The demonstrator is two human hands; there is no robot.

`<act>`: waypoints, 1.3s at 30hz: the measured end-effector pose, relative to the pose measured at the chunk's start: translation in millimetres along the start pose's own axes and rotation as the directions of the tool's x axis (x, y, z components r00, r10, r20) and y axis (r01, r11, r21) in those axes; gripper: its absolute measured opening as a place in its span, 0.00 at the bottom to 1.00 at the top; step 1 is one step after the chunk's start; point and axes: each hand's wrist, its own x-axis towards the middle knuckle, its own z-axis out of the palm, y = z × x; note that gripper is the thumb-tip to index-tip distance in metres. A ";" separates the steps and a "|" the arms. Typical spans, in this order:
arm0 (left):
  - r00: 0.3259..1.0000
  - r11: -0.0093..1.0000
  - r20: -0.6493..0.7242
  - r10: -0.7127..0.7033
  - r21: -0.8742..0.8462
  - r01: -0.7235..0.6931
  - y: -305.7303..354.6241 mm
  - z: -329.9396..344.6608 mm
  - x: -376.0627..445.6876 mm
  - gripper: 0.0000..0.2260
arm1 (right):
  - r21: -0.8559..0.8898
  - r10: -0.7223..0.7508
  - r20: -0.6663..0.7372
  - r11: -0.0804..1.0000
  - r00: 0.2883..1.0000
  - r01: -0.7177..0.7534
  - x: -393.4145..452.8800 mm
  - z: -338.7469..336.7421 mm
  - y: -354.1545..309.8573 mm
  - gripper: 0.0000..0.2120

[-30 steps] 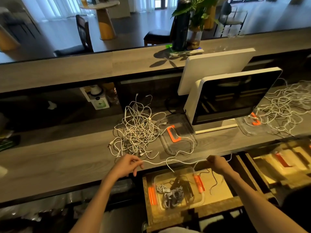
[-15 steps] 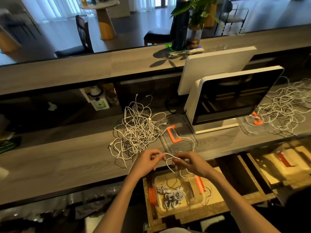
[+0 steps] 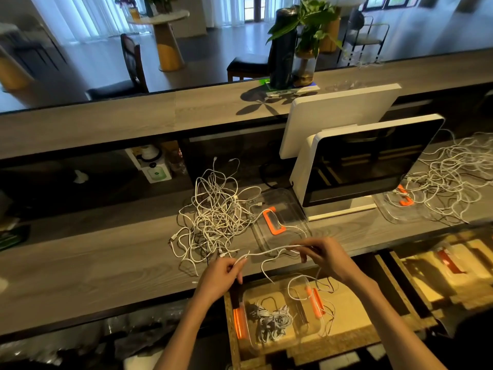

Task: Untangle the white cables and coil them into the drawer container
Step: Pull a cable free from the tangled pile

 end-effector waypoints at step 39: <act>0.954 0.205 0.042 -0.296 -0.973 0.107 21.8 11.4 0.6 0.22 | 0.410 -0.022 0.085 0.912 0.996 -0.015 -21.6 41.5 -10.2 0.10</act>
